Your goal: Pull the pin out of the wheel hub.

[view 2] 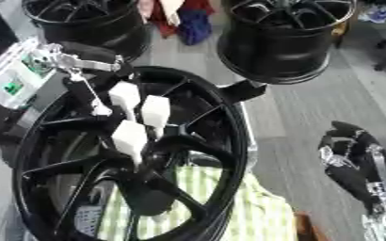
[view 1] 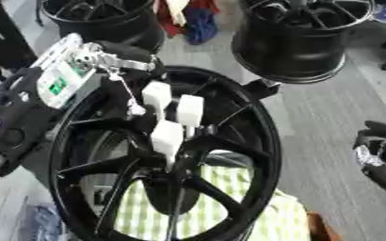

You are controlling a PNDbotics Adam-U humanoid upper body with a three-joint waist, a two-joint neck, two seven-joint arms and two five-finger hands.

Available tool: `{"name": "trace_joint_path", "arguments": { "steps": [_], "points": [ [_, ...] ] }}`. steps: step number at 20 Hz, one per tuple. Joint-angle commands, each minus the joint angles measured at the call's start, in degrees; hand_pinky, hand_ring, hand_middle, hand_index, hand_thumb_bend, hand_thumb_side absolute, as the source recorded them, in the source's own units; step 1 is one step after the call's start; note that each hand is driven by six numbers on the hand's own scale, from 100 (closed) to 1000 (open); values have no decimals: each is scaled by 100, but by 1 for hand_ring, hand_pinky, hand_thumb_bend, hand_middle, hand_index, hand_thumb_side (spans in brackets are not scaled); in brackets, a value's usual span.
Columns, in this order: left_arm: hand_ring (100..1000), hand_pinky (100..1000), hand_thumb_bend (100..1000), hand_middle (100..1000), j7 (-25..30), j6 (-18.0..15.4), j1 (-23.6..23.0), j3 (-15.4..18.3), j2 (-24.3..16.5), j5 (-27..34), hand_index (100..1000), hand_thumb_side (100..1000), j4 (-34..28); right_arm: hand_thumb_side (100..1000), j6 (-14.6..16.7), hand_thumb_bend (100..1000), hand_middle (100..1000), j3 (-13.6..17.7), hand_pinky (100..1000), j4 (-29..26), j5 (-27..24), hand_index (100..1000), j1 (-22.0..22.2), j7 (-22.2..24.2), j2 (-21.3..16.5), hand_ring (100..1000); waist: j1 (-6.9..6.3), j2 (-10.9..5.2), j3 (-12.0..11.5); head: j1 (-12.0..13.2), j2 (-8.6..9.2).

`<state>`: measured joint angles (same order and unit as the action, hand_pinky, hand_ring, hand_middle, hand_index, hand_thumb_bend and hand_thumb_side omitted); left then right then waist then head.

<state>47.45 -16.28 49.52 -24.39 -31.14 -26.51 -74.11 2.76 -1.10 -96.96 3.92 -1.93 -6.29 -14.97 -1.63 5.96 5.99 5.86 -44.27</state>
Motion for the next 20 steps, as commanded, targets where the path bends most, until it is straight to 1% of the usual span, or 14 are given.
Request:
{"name": "trace_joint_path", "arguments": {
  "steps": [1,6,7,10,12,13,14,15,16,20],
  "points": [
    [401,433,100,427,279,-267,161,186,-184,265,610,144,-161,206,11,118,652,24,676,-62,0,791,-31,10,-88,596,17,-67,-7,-8,15],
    [393,429,100,418,173,-90,300,417,-387,607,595,150,-418,206,11,117,652,30,676,-55,-1,791,-24,6,-92,596,19,-83,-21,-12,15],
    [388,429,100,413,103,-59,344,510,-475,654,591,155,-479,207,11,116,652,35,676,-53,0,791,-16,3,-93,596,18,-91,-33,-20,15],
    [394,439,100,418,-200,47,366,813,-877,787,596,157,-712,207,11,116,653,60,676,-50,7,791,10,-17,-111,596,-4,-109,-78,-61,15],
    [398,446,100,423,-449,138,278,1030,-1214,815,601,162,-849,207,15,114,653,88,676,-52,21,791,18,-42,-127,596,-28,-120,-129,-85,15],
    [401,449,100,427,-583,186,181,1154,-1415,826,605,100,-913,211,14,117,653,102,676,-51,24,791,18,-56,-135,596,-39,-123,-159,-115,15],
    [403,452,100,429,-712,235,54,1273,-1615,842,607,162,-972,208,13,113,653,115,676,-52,26,791,23,-68,-141,596,-45,-125,-190,-151,15],
    [407,455,100,433,-831,287,-90,1383,-1798,855,612,100,-1017,208,11,113,653,127,676,-51,30,791,29,-80,-144,596,-50,-128,-218,-176,15],
    [407,455,100,433,-952,344,-267,1506,-1982,865,612,164,-1046,209,11,113,653,143,676,-50,32,791,34,-94,-144,596,-53,-131,-246,-198,15],
    [405,450,105,433,-1464,537,-1186,2054,-2560,984,612,158,-1003,209,10,111,653,195,677,-52,37,792,40,-148,-132,596,-43,-126,-355,-300,27]
  ]
}}
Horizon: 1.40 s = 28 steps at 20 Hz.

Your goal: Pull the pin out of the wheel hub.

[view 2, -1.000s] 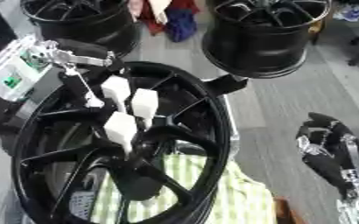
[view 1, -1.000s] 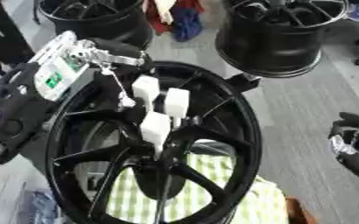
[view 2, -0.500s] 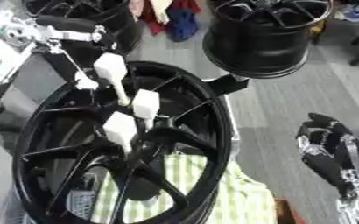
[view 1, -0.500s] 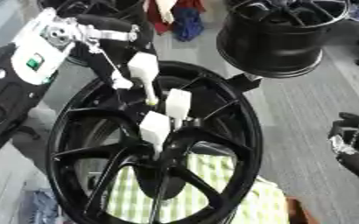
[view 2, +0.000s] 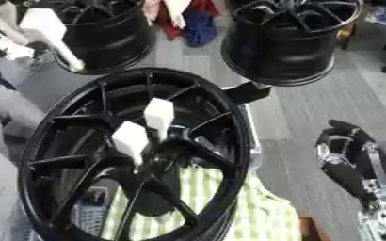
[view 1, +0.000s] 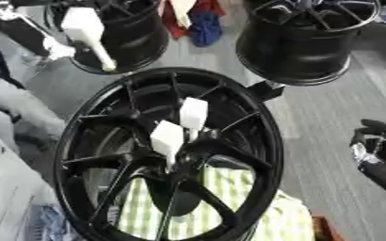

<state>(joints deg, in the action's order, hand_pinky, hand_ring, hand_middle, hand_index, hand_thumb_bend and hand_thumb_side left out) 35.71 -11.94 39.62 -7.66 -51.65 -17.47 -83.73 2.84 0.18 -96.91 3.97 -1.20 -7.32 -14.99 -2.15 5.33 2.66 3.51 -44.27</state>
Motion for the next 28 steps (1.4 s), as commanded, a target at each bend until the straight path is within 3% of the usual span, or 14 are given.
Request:
{"name": "trace_joint_path", "arguments": {
  "steps": [1,7,10,12,16,17,19,25,28],
  "points": [
    [406,450,116,434,-396,149,-424,493,-594,89,614,156,6,209,2,109,653,72,677,-57,32,792,-35,-52,-125,597,14,-60,-44,-87,28],
    [490,544,209,526,-650,395,-1812,935,-567,-74,707,143,587,211,2,105,653,101,677,-61,34,792,-56,-80,-91,597,47,-15,-120,-161,48],
    [586,623,265,643,-860,552,-2274,1116,-321,-318,782,165,981,211,-2,104,653,118,677,-70,36,792,-61,-99,-80,597,73,7,-128,-177,48],
    [667,691,374,740,-1093,647,-2458,1221,-186,-495,844,204,1246,211,-5,105,653,122,677,-76,36,792,-64,-103,-70,596,93,17,-127,-195,49],
    [747,750,651,829,-1536,772,-2682,1393,-65,-858,917,382,1669,211,-9,104,653,141,677,-87,36,792,-59,-119,-61,596,113,28,-131,-207,43],
    [746,746,672,831,-1629,777,-2716,1427,-43,-938,916,400,1729,211,-10,103,653,141,677,-89,35,792,-60,-121,-59,597,114,30,-135,-210,41],
    [732,730,665,815,-1809,764,-2766,1516,24,-948,907,399,1793,211,-10,103,653,140,677,-88,33,792,-62,-119,-53,597,119,31,-150,-225,36],
    [670,657,484,738,-2535,649,-2917,1831,394,-110,838,365,1285,211,-10,102,653,150,677,-87,28,792,-51,-127,-39,596,146,35,-206,-247,23],
    [670,657,484,738,-2733,653,-3014,1863,498,289,838,365,1002,211,-10,102,653,147,677,-88,24,792,-54,-126,-37,596,150,39,-217,-247,24]
  ]
}}
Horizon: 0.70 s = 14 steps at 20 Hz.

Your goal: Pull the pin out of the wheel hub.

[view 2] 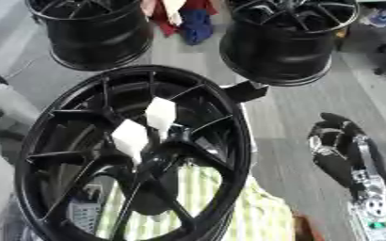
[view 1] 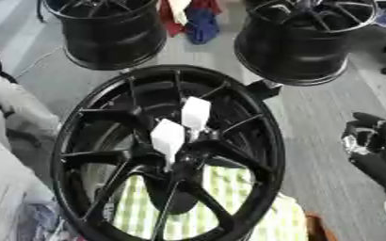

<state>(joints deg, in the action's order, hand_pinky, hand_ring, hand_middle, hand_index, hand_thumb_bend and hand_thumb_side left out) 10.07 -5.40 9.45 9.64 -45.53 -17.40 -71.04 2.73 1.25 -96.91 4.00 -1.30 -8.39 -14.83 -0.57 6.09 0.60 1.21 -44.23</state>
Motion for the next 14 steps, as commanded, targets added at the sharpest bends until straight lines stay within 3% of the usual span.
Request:
{"name": "trace_joint_path", "arguments": {
  "steps": [1,2,6,14],
  "points": [
    [670,657,484,738,-191,17,-11,130,-110,335,838,365,-304,211,1,102,653,40,677,-88,22,792,-44,-18,-53,596,-7,-38,-11,-17,21],
    [637,613,336,691,-219,13,10,156,-80,383,800,348,-355,212,0,100,653,34,678,-86,17,792,-42,-14,-37,596,21,-47,-8,-15,17],
    [614,586,318,660,-533,-212,103,632,415,714,780,312,-868,213,5,100,653,30,678,-87,-12,792,-57,-5,55,596,137,-14,-46,-32,24],
    [609,579,308,647,-1246,311,-51,763,1573,1429,769,294,-1918,214,4,100,653,32,678,-90,-22,792,-70,-4,86,596,176,20,-99,-37,23]
  ]
}}
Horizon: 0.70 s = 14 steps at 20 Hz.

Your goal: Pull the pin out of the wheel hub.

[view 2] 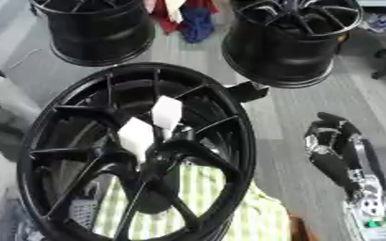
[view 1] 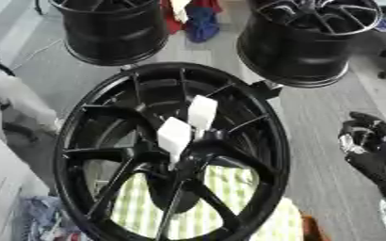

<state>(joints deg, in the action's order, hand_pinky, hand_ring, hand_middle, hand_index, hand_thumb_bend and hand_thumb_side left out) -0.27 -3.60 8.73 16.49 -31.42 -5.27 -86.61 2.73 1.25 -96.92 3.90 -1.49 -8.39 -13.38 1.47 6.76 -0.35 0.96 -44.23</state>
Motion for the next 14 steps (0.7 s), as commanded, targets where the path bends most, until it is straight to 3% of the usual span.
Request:
{"name": "trace_joint_path", "arguments": {
  "steps": [1,7,14],
  "points": [
    [608,577,306,645,-305,182,9,56,313,308,768,292,-460,214,2,100,653,37,678,-87,-12,792,-44,-10,-58,596,-33,-47,-11,-15,24],
    [603,574,299,637,-683,370,-69,-229,1151,428,765,286,-930,213,10,100,653,19,678,-89,-11,792,-58,4,-82,596,-79,-56,-45,-47,22],
    [600,573,297,631,-694,489,-47,-307,1410,341,762,284,-1105,212,9,100,653,26,678,-96,-7,792,-49,1,-87,596,-78,-63,-60,-56,14]
  ]
}}
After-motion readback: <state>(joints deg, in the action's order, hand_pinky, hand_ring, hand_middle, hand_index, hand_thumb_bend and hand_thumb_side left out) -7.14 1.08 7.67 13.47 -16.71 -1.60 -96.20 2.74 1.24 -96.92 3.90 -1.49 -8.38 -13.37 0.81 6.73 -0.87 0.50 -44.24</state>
